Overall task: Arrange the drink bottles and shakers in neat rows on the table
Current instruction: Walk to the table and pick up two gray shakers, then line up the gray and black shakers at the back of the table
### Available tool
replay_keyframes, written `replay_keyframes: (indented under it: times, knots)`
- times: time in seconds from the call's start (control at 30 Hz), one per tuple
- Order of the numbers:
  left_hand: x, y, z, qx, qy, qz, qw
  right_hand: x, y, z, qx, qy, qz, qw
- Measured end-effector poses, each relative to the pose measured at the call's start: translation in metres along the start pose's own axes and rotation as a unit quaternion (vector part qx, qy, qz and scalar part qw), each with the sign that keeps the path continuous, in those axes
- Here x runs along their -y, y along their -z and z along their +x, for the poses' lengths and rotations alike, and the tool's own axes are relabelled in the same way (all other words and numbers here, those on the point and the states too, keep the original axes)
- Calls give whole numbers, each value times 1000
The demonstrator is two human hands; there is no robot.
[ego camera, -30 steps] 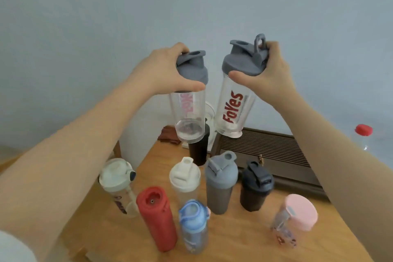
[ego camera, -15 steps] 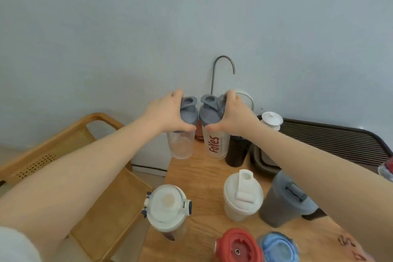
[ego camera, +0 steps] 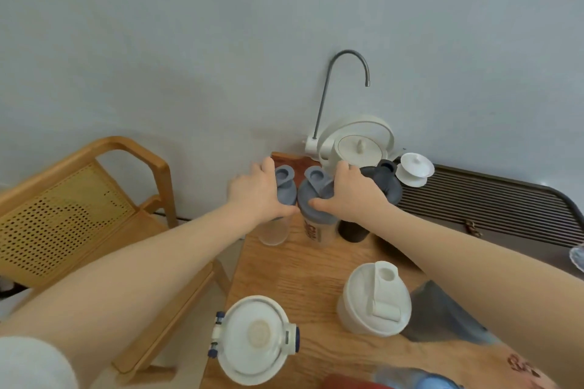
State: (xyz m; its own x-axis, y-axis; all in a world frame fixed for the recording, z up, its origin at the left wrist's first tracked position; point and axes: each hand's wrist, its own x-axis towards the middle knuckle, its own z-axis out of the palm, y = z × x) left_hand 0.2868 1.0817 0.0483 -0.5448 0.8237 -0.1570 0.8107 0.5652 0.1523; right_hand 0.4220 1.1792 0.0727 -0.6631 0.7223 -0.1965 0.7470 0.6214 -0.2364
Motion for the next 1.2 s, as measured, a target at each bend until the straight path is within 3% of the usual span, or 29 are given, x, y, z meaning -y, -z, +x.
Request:
replay_keyframes:
  times: [0.13, 0.23, 0.3, 0.43, 0.5, 0.63, 0.87, 0.97, 1.03, 1.1, 1.2]
  knots:
    - [0, 3, 9, 74, 10, 12, 997, -4, 13, 2, -44, 93, -158, 982]
    - [8, 9, 8, 122, -6, -98, 988, -13, 25, 6, 18, 196, -121, 973]
    - [17, 13, 3, 150, -58, -113, 981, -21, 32, 9, 73, 226, -72, 969]
    - [33, 13, -6, 97, -214, 5, 972, -29, 24, 9, 95, 260, -118, 954]
    - [34, 9, -6, 62, -252, 36, 965, -27, 16, 9, 71, 265, -153, 949]
    - [26, 0, -3, 29, -198, 15, 980, -29, 7, 12, -2, 271, -184, 945]
    - [22, -8, 23, -11, -123, -88, 988, -26, -6, 23, -44, 190, -44, 980]
    - [23, -5, 34, -4, -123, -99, 987, -27, -10, 29, -53, 177, -97, 978]
    - [23, -6, 36, 5, -126, -103, 987, -31, -15, 23, -113, 194, -178, 958]
    - [24, -7, 36, 3, -131, -105, 986, -35, -17, 15, -155, 205, -188, 948]
    - [23, -7, 35, -12, -138, -95, 986, -42, -7, 9, -109, 257, -195, 940]
